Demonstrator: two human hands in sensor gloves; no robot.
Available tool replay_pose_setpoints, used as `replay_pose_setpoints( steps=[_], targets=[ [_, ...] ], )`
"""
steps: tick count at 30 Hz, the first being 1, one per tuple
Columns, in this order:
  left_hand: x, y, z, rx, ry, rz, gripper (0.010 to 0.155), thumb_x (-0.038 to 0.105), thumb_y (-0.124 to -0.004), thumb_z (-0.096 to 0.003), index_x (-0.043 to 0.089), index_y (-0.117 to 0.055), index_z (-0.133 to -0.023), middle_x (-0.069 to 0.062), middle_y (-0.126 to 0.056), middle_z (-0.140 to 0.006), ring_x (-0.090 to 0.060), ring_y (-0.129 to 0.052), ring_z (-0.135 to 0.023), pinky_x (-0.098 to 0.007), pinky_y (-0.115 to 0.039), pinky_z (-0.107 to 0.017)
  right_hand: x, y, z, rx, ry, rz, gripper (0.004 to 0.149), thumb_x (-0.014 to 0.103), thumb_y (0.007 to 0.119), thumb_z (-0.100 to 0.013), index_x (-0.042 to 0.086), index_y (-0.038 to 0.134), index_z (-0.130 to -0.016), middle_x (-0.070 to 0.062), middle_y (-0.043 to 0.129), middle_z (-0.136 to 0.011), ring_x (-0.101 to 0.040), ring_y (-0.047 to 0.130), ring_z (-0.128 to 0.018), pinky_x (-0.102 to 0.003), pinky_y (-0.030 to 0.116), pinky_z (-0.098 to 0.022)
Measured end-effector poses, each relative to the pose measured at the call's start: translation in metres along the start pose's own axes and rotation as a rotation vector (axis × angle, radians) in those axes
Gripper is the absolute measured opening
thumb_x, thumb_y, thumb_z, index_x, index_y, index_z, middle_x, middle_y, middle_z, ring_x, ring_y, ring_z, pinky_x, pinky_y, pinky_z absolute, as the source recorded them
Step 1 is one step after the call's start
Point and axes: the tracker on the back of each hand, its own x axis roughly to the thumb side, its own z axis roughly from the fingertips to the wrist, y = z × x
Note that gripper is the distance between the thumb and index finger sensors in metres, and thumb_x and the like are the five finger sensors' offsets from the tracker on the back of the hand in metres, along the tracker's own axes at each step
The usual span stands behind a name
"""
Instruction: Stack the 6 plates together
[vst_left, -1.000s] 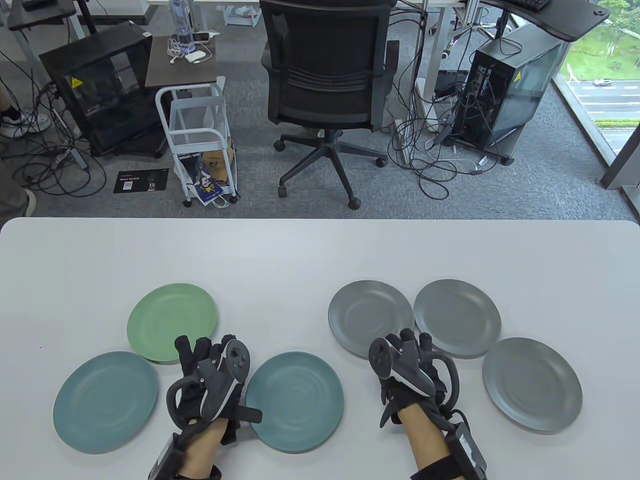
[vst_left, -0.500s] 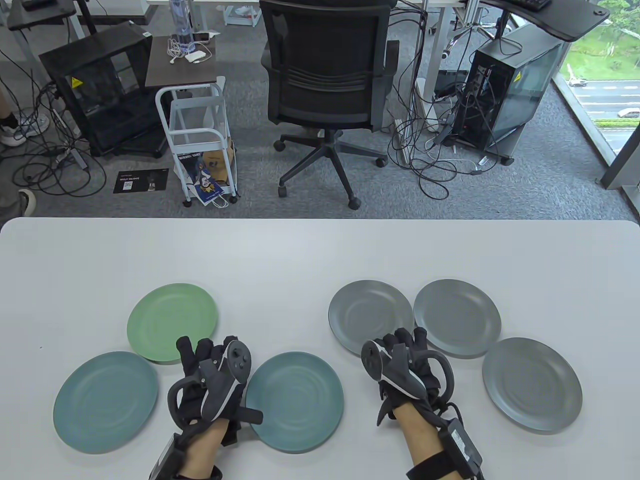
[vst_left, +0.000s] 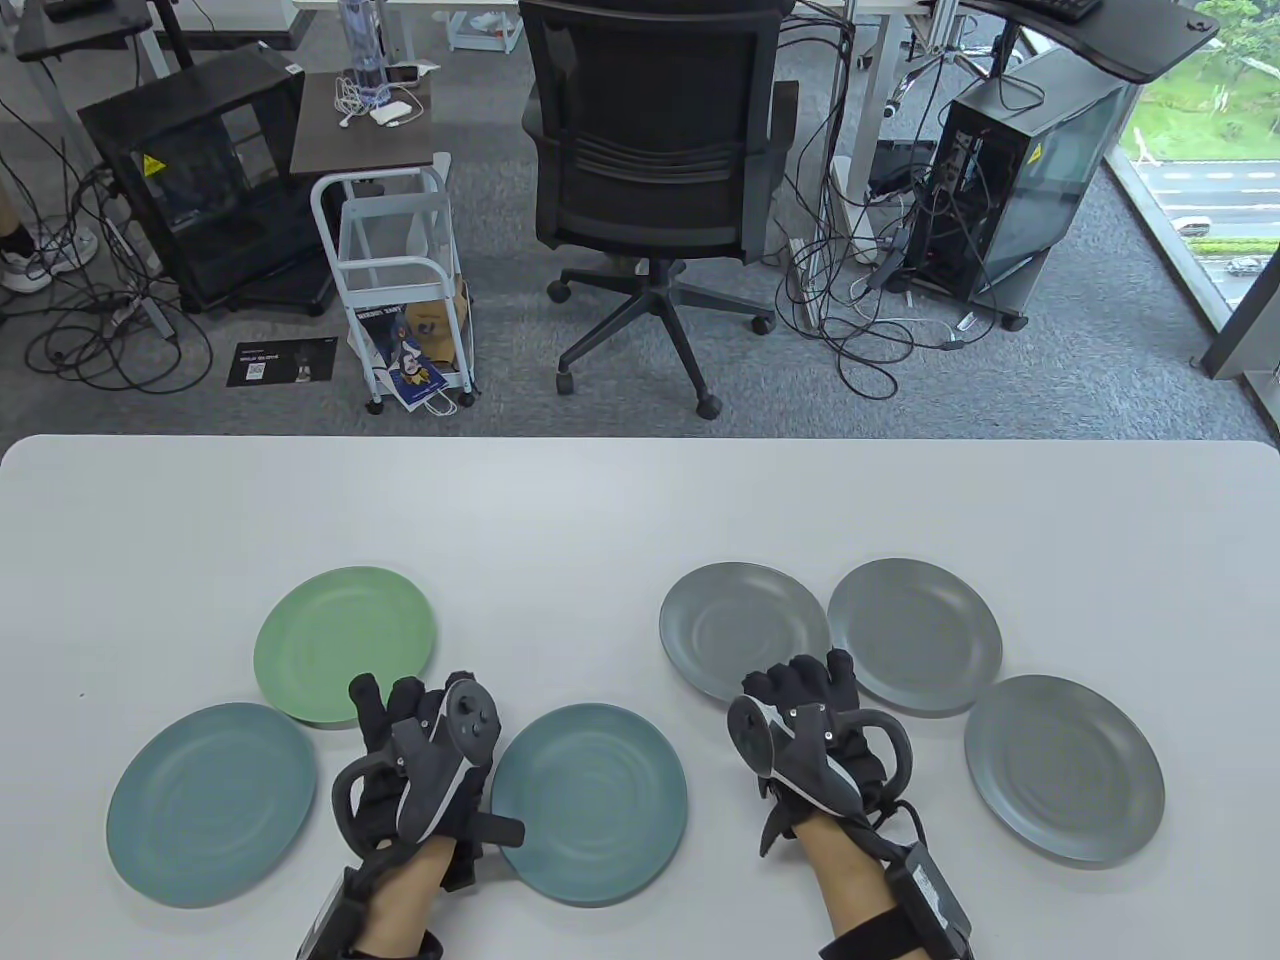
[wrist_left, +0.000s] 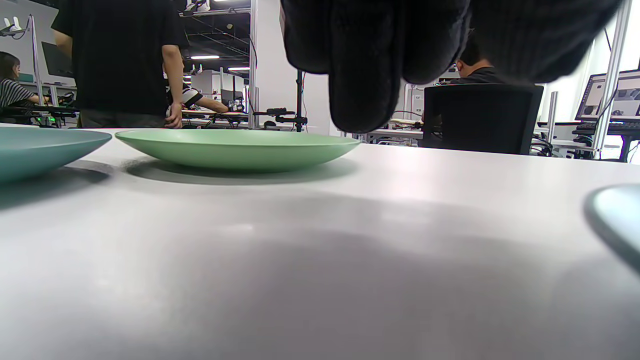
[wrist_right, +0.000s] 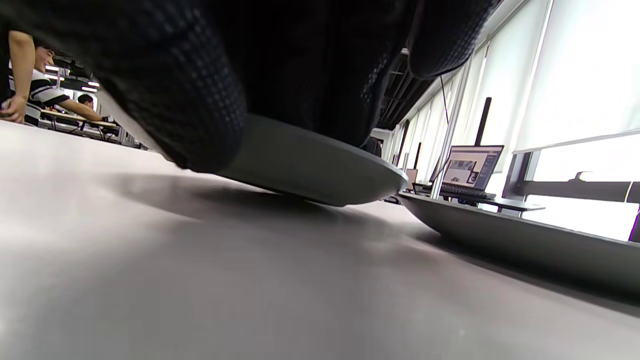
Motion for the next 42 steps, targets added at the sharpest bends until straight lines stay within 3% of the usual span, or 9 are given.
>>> replay_pose_setpoints(
  steps=[13, 27, 42],
  targets=[
    [-0.004, 0.0, -0.002, -0.012, -0.001, 0.058, 0.062, 0.06, -0.077, -0.0327, 0.042, -0.07, -0.092, 0.016, -0.092, -0.089, -0.008, -0.07, -0.104, -0.045, -0.024, -0.09, 0.0, -0.013, 0.011, -0.235, 0.02, -0.017, 0.037, 0.046, 0.098, -0.035, 0.036, 0.086, -0.069, 0.014, 0.097, -0.069, -0.013, 0.091, -0.078, -0.048, 0.06, -0.075],
    [-0.014, 0.01, -0.004, -0.015, 0.01, 0.204, 0.062, 0.059, -0.075, -0.0341, 0.034, -0.074, -0.091, 0.013, -0.101, -0.076, -0.009, -0.082, -0.093, -0.044, -0.031, -0.089, 0.012, -0.026, 0.019, -0.326, -0.062, -0.061, 0.036, 0.046, 0.099, -0.035, 0.037, 0.087, -0.068, 0.015, 0.097, -0.069, -0.013, 0.091, -0.078, -0.049, 0.059, -0.075],
    [-0.026, 0.009, -0.009, -0.157, 0.059, 0.554, 0.072, 0.062, -0.075, -0.0334, 0.027, -0.066, -0.096, 0.01, -0.104, -0.064, -0.012, -0.089, -0.08, -0.043, -0.039, -0.086, 0.042, -0.042, 0.027, -0.384, -0.192, -0.105, 0.036, 0.046, 0.099, -0.035, 0.037, 0.086, -0.068, 0.015, 0.097, -0.07, -0.012, 0.09, -0.079, -0.049, 0.059, -0.075]
  ],
)
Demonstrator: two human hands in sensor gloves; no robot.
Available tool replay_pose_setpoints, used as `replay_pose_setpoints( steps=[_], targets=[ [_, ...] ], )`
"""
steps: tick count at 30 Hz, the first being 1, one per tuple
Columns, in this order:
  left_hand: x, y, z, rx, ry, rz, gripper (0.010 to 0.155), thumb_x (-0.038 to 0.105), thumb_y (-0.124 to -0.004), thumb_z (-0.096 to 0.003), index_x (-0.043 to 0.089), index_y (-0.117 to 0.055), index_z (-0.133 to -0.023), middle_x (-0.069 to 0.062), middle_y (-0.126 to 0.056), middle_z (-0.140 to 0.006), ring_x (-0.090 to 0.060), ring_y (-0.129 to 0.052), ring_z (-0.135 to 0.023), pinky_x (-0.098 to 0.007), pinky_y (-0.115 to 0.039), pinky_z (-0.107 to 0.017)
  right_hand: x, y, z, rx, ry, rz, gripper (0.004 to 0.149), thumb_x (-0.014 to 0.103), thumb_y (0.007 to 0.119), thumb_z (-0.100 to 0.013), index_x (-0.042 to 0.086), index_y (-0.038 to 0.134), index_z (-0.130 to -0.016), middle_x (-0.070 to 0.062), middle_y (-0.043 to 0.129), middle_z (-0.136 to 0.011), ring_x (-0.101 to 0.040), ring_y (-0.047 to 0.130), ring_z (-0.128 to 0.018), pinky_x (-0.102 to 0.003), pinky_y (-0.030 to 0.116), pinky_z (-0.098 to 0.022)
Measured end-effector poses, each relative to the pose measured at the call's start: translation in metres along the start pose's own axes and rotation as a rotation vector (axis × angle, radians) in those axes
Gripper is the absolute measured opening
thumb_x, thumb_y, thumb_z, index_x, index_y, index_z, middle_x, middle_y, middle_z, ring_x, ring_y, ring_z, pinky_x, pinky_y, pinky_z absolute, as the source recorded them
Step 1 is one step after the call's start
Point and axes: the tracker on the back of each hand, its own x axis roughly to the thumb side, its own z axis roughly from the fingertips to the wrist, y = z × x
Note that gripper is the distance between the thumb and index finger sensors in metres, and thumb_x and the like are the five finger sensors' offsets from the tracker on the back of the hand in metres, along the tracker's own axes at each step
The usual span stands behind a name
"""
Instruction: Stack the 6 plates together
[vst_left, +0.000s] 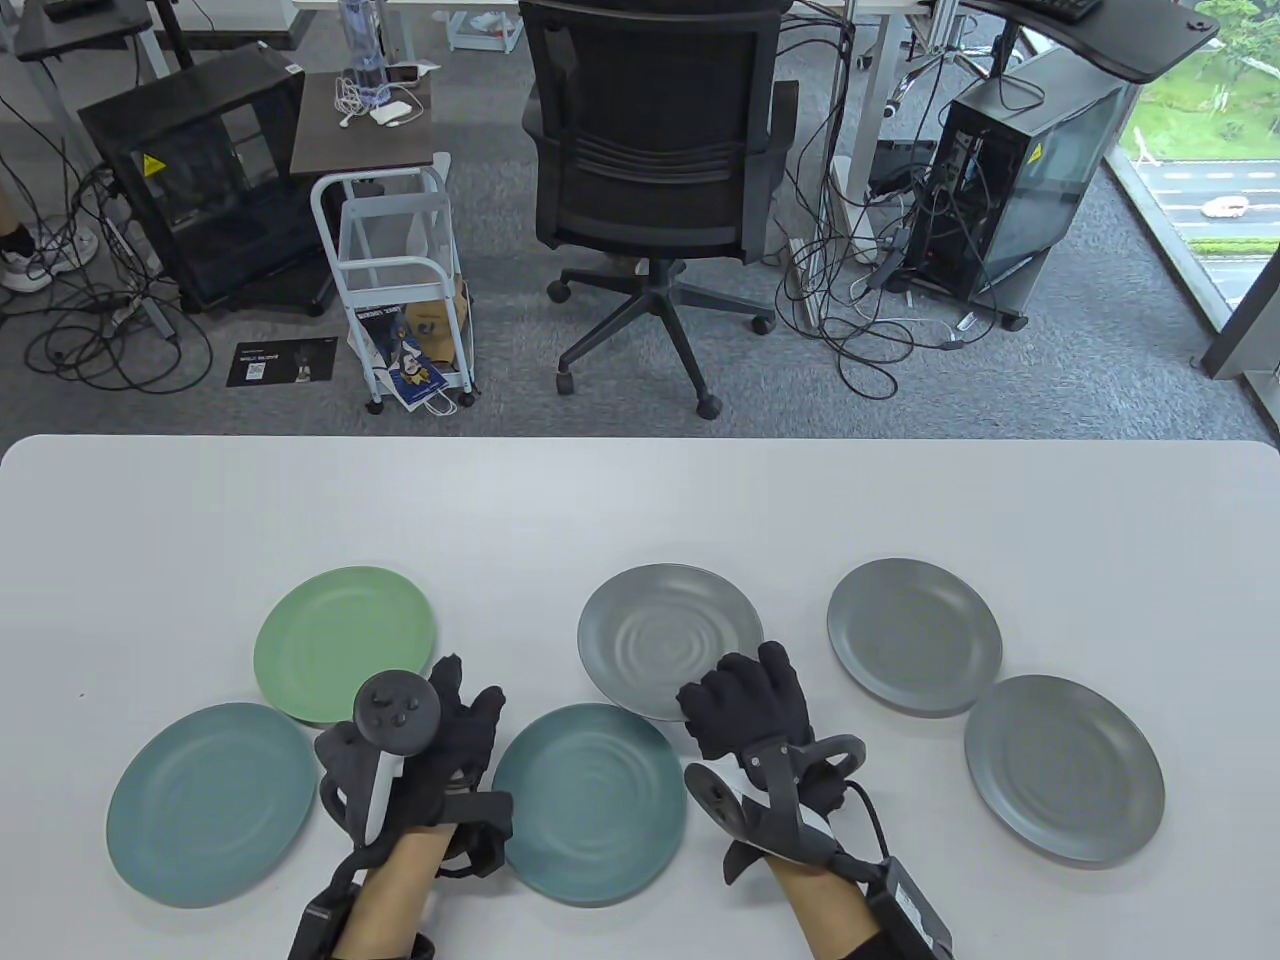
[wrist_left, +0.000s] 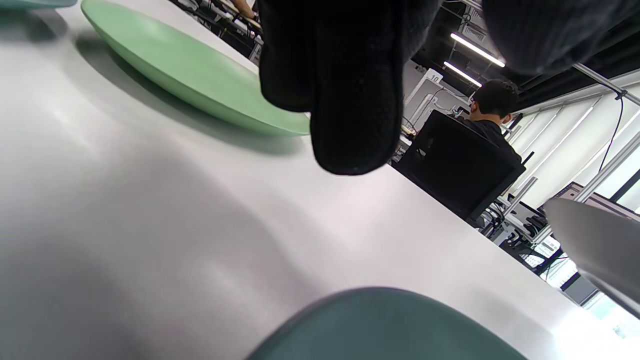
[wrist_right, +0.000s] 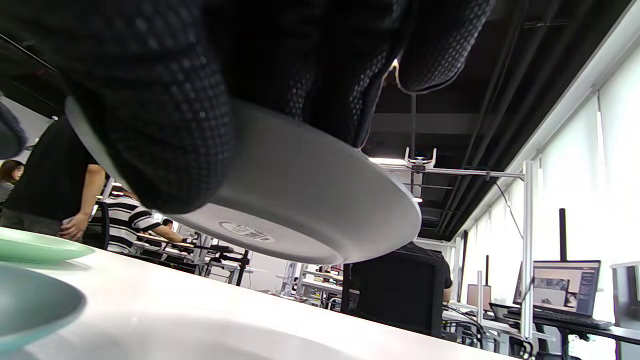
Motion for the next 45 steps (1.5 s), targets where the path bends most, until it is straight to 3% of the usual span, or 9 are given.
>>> replay_pose_setpoints(
  steps=[5, 21, 31, 41, 45],
  targets=[
    [-0.004, -0.002, -0.002, -0.064, 0.026, 0.119, 0.073, 0.061, -0.075, -0.0336, 0.025, -0.065, -0.096, 0.009, -0.105, -0.062, -0.013, -0.09, -0.078, -0.044, -0.039, -0.085, 0.012, -0.004, -0.001, -0.013, -0.047, -0.024, 0.036, 0.046, 0.099, -0.035, 0.037, 0.087, -0.068, 0.015, 0.097, -0.07, -0.012, 0.09, -0.079, -0.049, 0.059, -0.075],
    [-0.004, -0.017, -0.001, -0.177, 0.071, 0.231, 0.071, 0.06, -0.075, -0.0345, 0.023, -0.067, -0.095, 0.01, -0.106, -0.058, -0.012, -0.093, -0.075, -0.043, -0.044, -0.083, 0.041, -0.011, 0.001, -0.04, -0.176, -0.098, 0.036, 0.046, 0.099, -0.035, 0.037, 0.086, -0.068, 0.015, 0.097, -0.07, -0.012, 0.09, -0.079, -0.049, 0.059, -0.076],
    [-0.015, -0.024, -0.007, -0.318, 0.164, 0.421, 0.06, 0.047, -0.079, -0.0375, 0.02, -0.072, -0.091, 0.01, -0.107, -0.052, -0.011, -0.095, -0.07, -0.042, -0.05, -0.082, 0.047, -0.013, 0.003, -0.042, -0.22, -0.115, 0.036, 0.046, 0.099, -0.035, 0.037, 0.087, -0.068, 0.015, 0.097, -0.07, -0.012, 0.09, -0.079, -0.049, 0.06, -0.076],
    [-0.019, -0.022, -0.01, -0.296, 0.182, 0.44, 0.056, 0.043, -0.08, -0.0376, 0.018, -0.076, -0.088, 0.007, -0.108, -0.047, -0.012, -0.097, -0.065, -0.041, -0.054, -0.08, 0.048, -0.015, 0.002, -0.018, -0.24, -0.098, 0.038, 0.046, 0.096, -0.037, 0.038, 0.085, -0.072, 0.015, 0.095, -0.075, -0.013, 0.088, -0.082, -0.049, 0.058, -0.076],
    [-0.023, -0.02, -0.012, -0.292, 0.195, 0.444, 0.055, 0.042, -0.081, -0.0377, 0.018, -0.077, -0.087, 0.006, -0.107, -0.046, -0.012, -0.096, -0.065, -0.041, -0.054, -0.08, 0.041, -0.017, 0.001, -0.04, -0.231, -0.047, 0.052, 0.048, 0.095, -0.037, 0.038, 0.078, -0.085, 0.013, 0.087, -0.091, -0.017, 0.082, -0.09, -0.05, 0.056, -0.077]
  ],
)
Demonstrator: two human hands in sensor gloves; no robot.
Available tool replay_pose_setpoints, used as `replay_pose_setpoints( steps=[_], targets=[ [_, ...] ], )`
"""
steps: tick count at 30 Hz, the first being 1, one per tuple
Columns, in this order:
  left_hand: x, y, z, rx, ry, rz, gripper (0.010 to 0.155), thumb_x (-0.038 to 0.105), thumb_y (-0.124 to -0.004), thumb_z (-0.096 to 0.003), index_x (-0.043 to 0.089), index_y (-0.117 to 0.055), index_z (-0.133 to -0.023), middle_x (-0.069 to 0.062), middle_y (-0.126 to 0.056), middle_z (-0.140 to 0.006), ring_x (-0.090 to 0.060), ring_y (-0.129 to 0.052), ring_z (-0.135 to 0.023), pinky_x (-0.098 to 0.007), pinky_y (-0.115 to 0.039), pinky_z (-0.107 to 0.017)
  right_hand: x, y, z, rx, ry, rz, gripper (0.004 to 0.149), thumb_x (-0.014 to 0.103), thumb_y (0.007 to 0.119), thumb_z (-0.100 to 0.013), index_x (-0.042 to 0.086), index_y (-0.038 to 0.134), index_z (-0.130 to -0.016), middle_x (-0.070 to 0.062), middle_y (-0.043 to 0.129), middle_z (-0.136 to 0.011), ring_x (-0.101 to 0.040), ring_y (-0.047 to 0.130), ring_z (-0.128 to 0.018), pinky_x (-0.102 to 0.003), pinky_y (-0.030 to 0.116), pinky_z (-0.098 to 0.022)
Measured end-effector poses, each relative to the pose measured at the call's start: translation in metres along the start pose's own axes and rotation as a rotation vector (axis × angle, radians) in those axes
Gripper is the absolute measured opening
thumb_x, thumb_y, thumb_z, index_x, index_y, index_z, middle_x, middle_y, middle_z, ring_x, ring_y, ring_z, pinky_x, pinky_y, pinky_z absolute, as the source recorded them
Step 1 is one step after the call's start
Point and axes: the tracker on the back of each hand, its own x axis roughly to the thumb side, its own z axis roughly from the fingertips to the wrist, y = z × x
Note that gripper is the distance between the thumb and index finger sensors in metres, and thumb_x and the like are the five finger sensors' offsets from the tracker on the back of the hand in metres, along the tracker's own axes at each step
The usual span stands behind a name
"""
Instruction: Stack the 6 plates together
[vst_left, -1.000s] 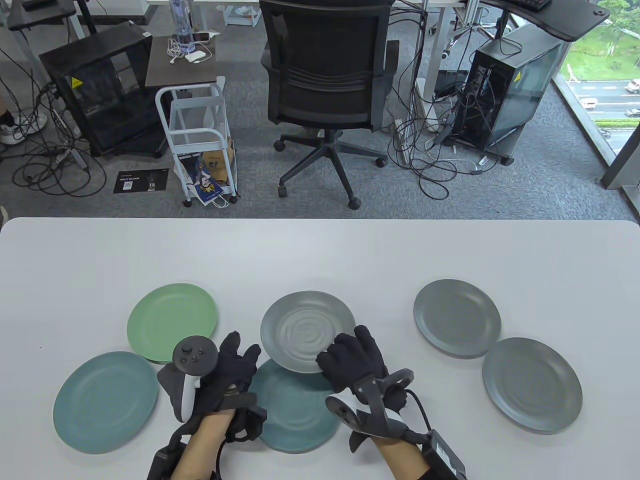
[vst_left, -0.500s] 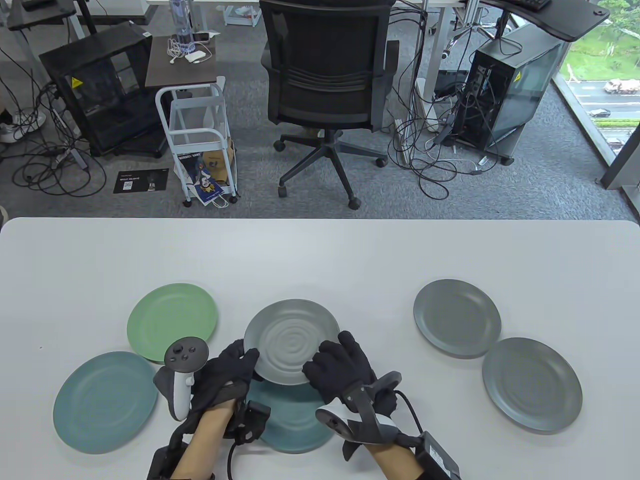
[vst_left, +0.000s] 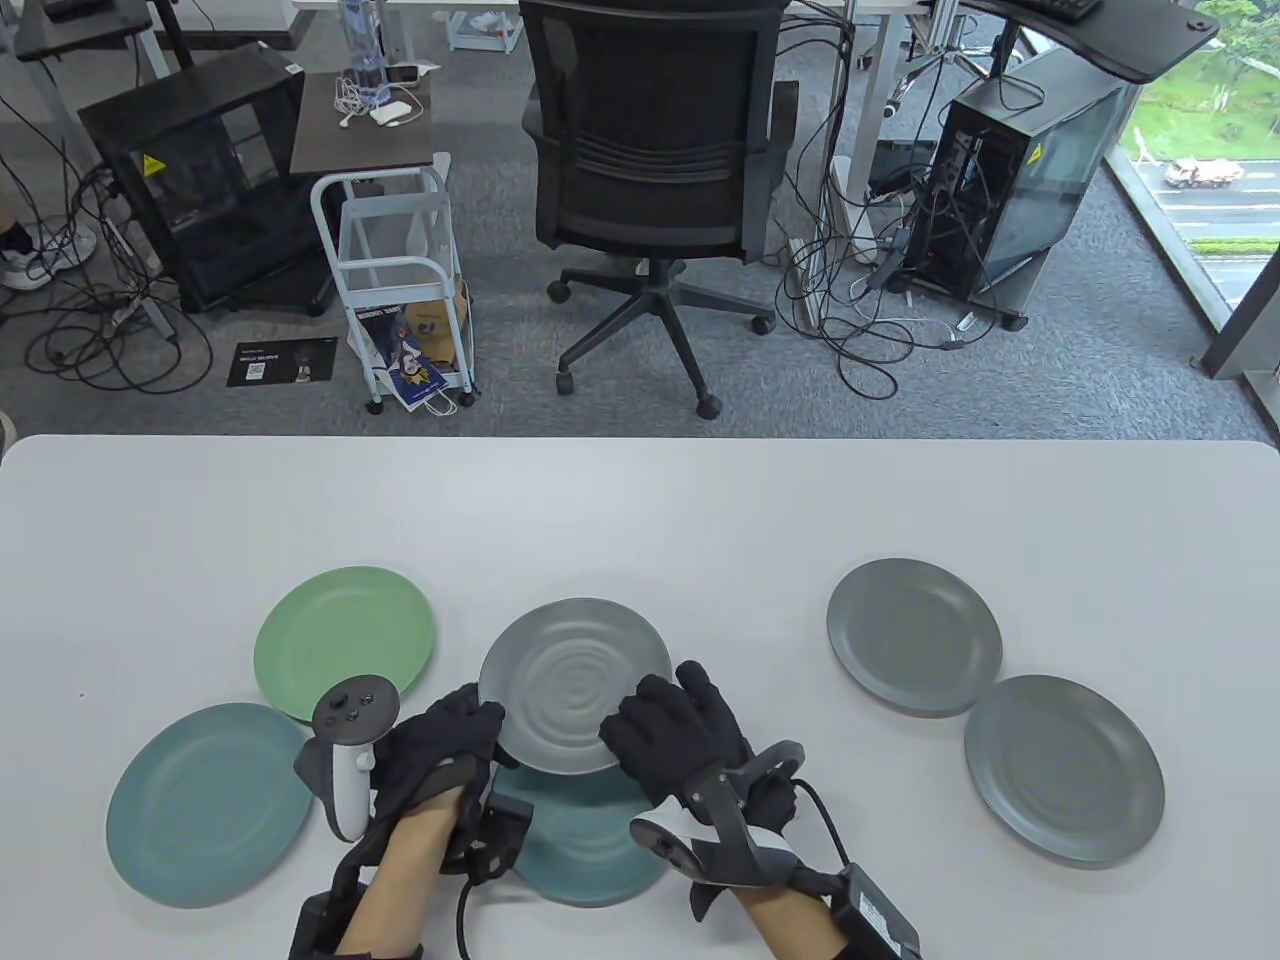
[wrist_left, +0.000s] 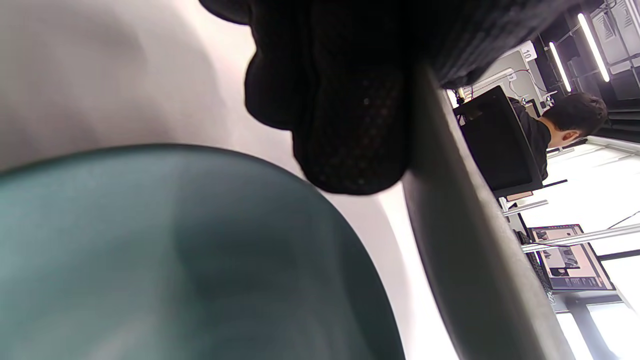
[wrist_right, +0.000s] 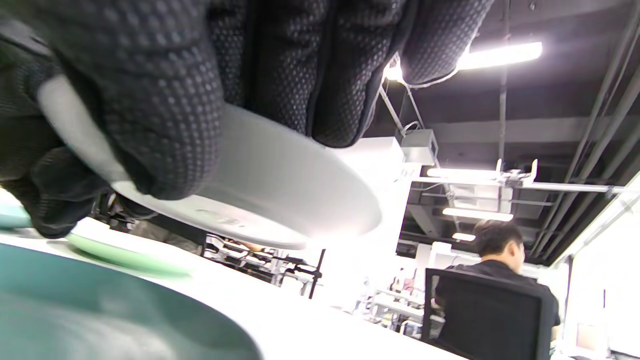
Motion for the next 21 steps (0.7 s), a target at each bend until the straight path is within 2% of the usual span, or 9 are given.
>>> replay_pose_setpoints(
  steps=[5, 11, 21],
  targets=[
    [0.001, 0.003, -0.001, 0.008, -0.015, -0.017, 0.054, 0.041, -0.081, -0.0379, 0.018, -0.078, -0.087, 0.004, -0.107, -0.046, -0.013, -0.096, -0.065, -0.041, -0.053, -0.08, -0.025, -0.004, 0.006, -0.011, 0.085, 0.066, 0.063, 0.046, 0.095, -0.038, 0.035, 0.068, -0.094, 0.009, 0.076, -0.101, -0.019, 0.077, -0.093, -0.051, 0.054, -0.077],
    [0.002, 0.001, -0.003, -0.035, -0.031, -0.071, 0.053, 0.04, -0.08, -0.0384, 0.019, -0.078, -0.088, 0.003, -0.107, -0.047, -0.014, -0.095, -0.066, -0.042, -0.051, -0.081, -0.055, 0.0, 0.017, 0.019, 0.224, 0.072, 0.06, 0.045, 0.093, -0.04, 0.034, 0.069, -0.094, 0.008, 0.078, -0.1, -0.02, 0.078, -0.092, -0.051, 0.054, -0.077],
    [0.002, 0.005, -0.007, -0.08, -0.057, -0.114, 0.052, 0.039, -0.08, -0.0385, 0.021, -0.079, -0.088, 0.002, -0.107, -0.047, -0.014, -0.095, -0.066, -0.043, -0.05, -0.081, -0.07, 0.015, 0.024, 0.1, 0.283, 0.055, 0.056, 0.045, 0.091, -0.042, 0.034, 0.071, -0.093, 0.008, 0.08, -0.099, -0.02, 0.08, -0.091, -0.051, 0.055, -0.076]
  ],
)
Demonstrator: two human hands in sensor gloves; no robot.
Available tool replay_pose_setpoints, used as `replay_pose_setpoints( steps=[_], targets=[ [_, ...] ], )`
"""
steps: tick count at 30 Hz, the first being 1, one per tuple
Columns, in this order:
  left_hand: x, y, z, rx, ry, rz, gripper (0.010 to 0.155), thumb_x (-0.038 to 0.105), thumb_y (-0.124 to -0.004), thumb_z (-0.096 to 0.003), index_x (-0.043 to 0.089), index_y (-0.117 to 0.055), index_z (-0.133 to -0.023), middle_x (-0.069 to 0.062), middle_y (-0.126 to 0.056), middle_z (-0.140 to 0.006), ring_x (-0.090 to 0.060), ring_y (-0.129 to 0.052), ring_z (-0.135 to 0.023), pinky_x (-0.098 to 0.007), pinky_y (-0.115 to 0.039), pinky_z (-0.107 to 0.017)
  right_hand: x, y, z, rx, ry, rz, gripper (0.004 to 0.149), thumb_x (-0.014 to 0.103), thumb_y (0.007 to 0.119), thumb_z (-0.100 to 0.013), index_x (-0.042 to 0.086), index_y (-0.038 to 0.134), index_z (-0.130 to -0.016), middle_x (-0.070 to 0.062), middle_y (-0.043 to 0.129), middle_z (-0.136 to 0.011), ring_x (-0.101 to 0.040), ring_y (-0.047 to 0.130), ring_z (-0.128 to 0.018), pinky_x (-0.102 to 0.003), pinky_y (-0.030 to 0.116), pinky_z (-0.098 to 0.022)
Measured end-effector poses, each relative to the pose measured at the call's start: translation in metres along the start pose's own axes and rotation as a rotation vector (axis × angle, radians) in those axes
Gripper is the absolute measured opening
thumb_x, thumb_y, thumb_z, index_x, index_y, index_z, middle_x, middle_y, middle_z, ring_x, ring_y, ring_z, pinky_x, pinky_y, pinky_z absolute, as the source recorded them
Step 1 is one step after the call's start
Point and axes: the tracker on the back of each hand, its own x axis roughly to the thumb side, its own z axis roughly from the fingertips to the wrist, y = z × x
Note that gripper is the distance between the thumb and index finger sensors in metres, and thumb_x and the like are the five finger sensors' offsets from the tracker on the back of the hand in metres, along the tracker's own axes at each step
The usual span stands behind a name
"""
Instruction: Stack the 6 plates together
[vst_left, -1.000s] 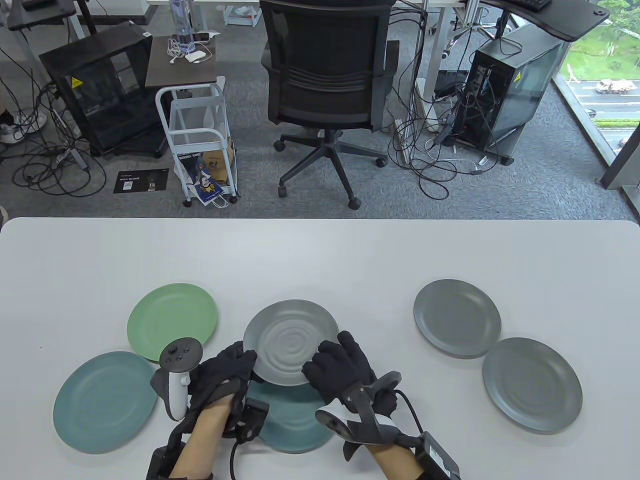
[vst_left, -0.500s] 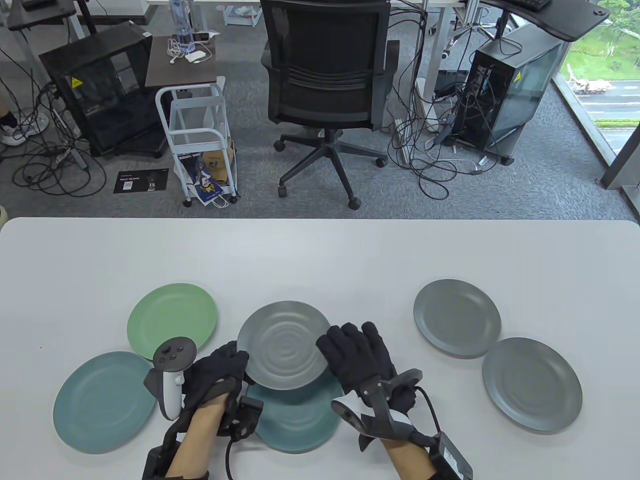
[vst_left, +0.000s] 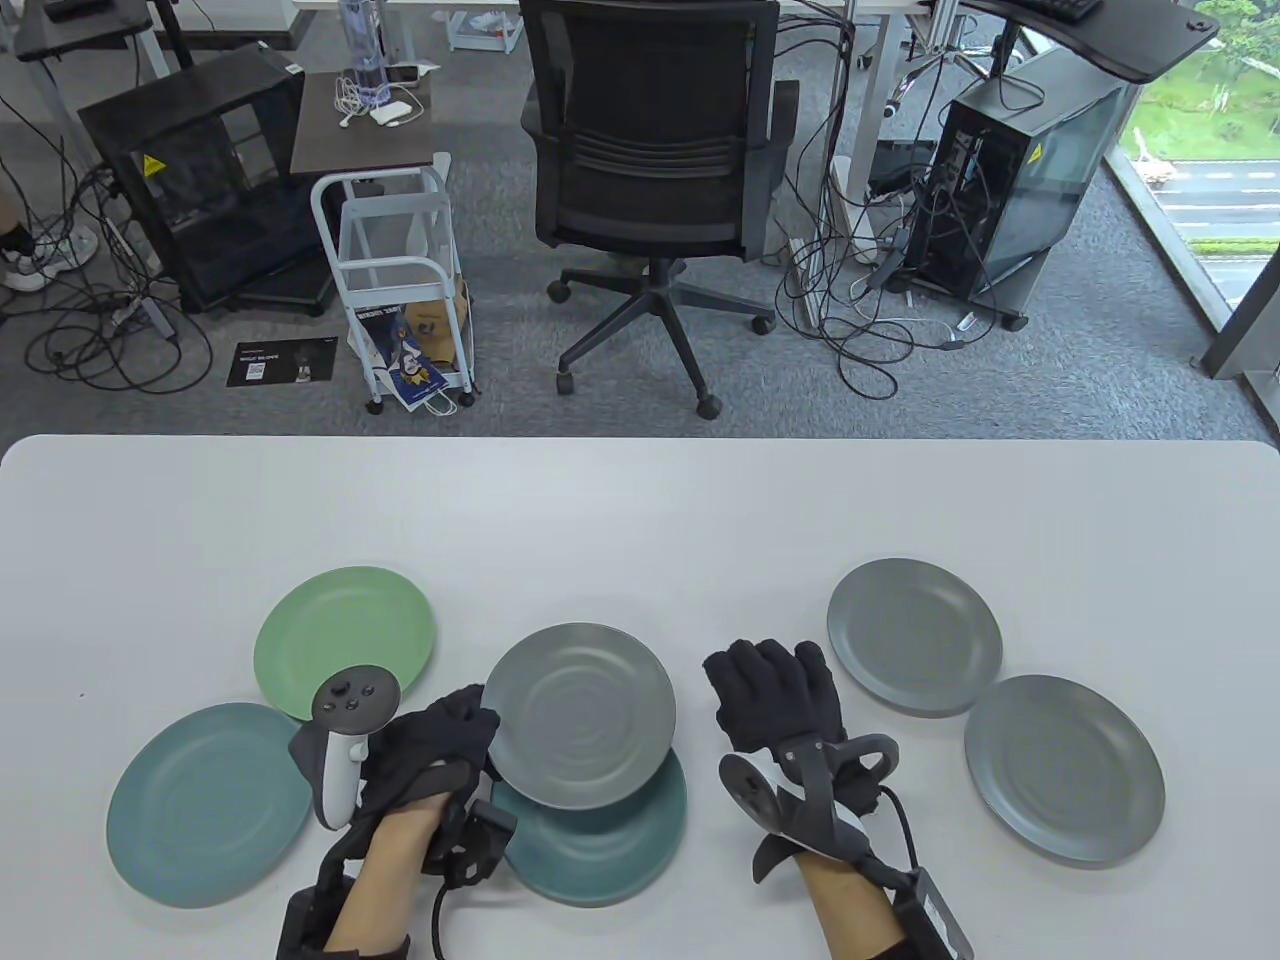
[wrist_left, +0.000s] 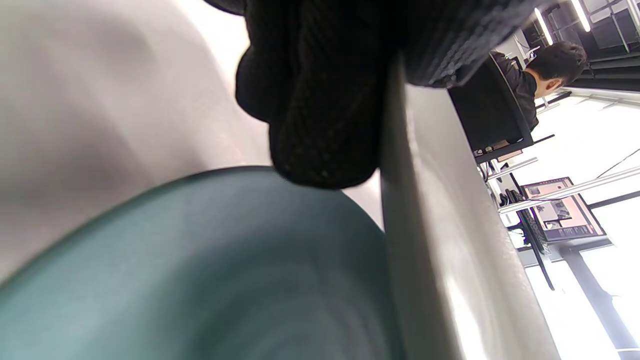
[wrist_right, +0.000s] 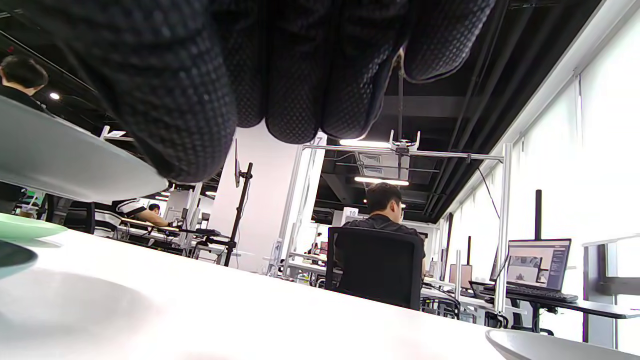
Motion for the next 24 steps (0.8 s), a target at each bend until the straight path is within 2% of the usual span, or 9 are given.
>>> replay_pose_setpoints(
  steps=[7, 15, 24],
  targets=[
    [-0.001, 0.001, -0.003, -0.059, 0.004, -0.05, 0.051, 0.038, -0.08, -0.0386, 0.023, -0.08, -0.088, 0.002, -0.107, -0.048, -0.015, -0.094, -0.067, -0.043, -0.049, -0.082, -0.013, 0.002, -0.001, 0.063, 0.088, 0.022, 0.056, 0.049, 0.089, -0.043, 0.033, 0.07, -0.094, 0.007, 0.079, -0.1, -0.021, 0.078, -0.092, -0.052, 0.054, -0.077],
    [0.0, -0.001, -0.004, -0.113, 0.016, -0.096, 0.05, 0.037, -0.079, -0.0388, 0.025, -0.081, -0.087, 0.0, -0.107, -0.048, -0.016, -0.094, -0.068, -0.044, -0.047, -0.082, -0.049, 0.018, 0.003, 0.238, 0.298, 0.004, 0.069, 0.056, 0.084, -0.046, 0.032, 0.054, -0.104, 0.003, 0.073, -0.105, -0.026, 0.071, -0.097, -0.054, 0.049, -0.078],
    [-0.001, -0.002, -0.006, -0.147, 0.035, -0.207, 0.049, 0.037, -0.08, -0.0385, 0.025, -0.084, -0.086, 0.0, -0.107, -0.047, -0.016, -0.094, -0.068, -0.044, -0.045, -0.083, -0.069, 0.027, 0.004, 0.337, 0.411, 0.061, 0.07, 0.057, 0.083, -0.047, 0.031, 0.054, -0.105, 0.003, 0.078, -0.1, -0.027, 0.071, -0.097, -0.055, 0.048, -0.078]
  ],
)
